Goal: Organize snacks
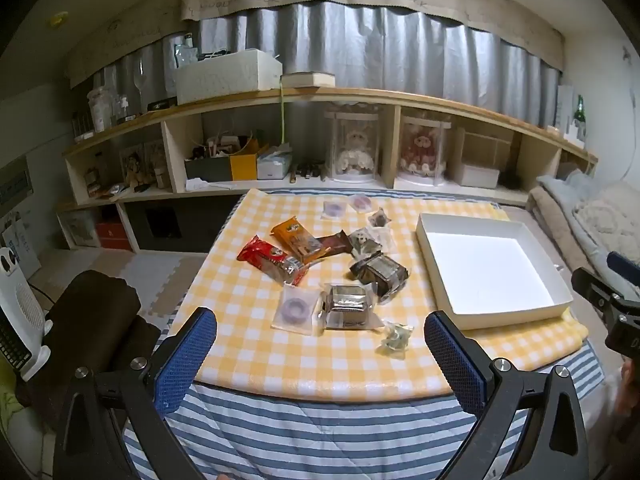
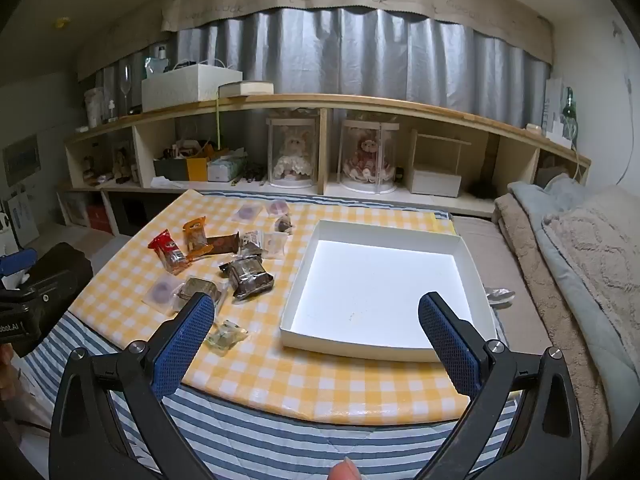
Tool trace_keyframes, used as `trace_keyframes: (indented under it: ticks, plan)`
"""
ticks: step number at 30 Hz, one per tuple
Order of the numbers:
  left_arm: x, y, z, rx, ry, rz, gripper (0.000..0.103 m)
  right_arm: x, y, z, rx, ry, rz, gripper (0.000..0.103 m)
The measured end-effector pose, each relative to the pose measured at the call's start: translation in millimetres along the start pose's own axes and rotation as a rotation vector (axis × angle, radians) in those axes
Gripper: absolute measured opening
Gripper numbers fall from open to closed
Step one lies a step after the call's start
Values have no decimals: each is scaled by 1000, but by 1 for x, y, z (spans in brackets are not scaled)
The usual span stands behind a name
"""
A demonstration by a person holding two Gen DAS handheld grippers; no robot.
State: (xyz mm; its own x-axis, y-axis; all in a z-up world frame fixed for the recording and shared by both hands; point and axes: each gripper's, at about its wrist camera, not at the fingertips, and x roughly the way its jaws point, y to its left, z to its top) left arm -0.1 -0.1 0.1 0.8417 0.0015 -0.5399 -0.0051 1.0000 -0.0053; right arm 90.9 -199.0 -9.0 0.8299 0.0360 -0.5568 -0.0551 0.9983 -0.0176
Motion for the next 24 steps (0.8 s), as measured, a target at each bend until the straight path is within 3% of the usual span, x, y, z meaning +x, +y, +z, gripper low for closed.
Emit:
trace_keyframes:
  ticks: [24]
  plan:
    - [0, 0, 0, 0, -6, 1, 103, 0, 2, -1, -3, 1, 0, 103]
